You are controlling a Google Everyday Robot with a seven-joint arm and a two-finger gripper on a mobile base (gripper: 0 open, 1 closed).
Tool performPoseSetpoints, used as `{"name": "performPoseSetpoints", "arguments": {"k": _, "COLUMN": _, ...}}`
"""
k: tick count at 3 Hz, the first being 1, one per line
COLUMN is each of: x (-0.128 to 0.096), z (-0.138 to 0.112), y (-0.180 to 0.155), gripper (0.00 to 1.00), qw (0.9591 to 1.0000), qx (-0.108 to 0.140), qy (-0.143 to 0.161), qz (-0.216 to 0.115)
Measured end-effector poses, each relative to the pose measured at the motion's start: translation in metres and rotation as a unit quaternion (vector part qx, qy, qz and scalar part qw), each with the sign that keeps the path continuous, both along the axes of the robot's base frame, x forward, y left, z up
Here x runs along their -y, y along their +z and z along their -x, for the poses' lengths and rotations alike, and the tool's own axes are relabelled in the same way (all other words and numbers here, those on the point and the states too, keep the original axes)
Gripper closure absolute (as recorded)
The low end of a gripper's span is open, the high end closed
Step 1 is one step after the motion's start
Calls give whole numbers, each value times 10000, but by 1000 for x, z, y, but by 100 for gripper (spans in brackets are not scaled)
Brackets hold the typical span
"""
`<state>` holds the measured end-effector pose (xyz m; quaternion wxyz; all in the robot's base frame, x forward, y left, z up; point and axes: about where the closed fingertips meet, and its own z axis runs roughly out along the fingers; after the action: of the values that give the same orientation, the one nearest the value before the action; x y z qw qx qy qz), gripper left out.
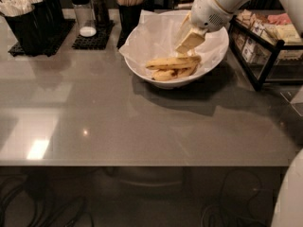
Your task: Pick banana from white bowl
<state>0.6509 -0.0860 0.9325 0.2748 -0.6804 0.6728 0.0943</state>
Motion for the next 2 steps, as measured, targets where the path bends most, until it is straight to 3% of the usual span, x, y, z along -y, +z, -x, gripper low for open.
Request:
{"name": "performPoseSetpoints", "arguments": {"k": 1, "x": 13, "z": 0, "y": -15, "gripper": 70, "qw": 9999, "qx": -126, "qy": -43, "qz": 91}}
{"name": "performPoseSetpoints", "arguments": {"k": 2, "x": 21, "z": 2, "y": -26, "gripper": 61, "qw": 9996, "qx": -244, "qy": -61, "qz": 145}}
